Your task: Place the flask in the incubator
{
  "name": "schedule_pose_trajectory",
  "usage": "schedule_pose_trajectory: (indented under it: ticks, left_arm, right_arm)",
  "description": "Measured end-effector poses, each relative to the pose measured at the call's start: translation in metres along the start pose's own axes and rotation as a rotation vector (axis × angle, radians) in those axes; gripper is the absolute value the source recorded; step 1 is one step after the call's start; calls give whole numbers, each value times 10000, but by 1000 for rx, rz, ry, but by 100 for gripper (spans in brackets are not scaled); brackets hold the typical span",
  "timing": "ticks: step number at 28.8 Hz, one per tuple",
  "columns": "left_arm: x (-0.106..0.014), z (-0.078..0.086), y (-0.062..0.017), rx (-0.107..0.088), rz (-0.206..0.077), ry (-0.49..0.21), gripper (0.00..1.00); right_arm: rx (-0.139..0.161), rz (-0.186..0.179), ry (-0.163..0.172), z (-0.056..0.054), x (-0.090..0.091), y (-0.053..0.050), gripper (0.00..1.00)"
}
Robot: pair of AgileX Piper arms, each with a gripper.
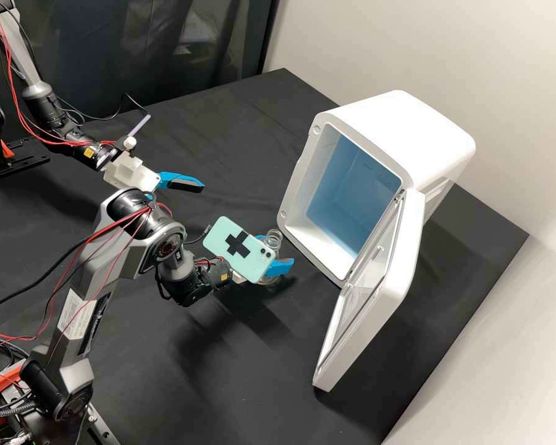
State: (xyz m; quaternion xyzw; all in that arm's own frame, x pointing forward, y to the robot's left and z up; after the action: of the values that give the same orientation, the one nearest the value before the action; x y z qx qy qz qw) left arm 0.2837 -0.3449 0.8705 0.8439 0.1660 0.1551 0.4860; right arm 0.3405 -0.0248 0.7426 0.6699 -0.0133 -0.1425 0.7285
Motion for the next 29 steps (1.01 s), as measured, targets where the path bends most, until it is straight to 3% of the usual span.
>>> schedule_pose_trajectory:
  ticks: [11, 18, 25, 29]
  left_arm:
    - [-22, 11, 51, -1, 18, -4, 100]
    - [-22, 11, 51, -1, 18, -4, 100]
    - [-22, 11, 51, -1, 18, -4, 100]
    - [-22, 11, 51, -1, 18, -4, 100]
  right_arm:
    - [5, 11, -7, 17, -10, 44, 0]
    - [29, 53, -29, 72, -31, 228, 0]
    - [50, 111, -14, 13, -16, 452, 0]
    - [73, 146, 11, -61, -4, 574, 0]
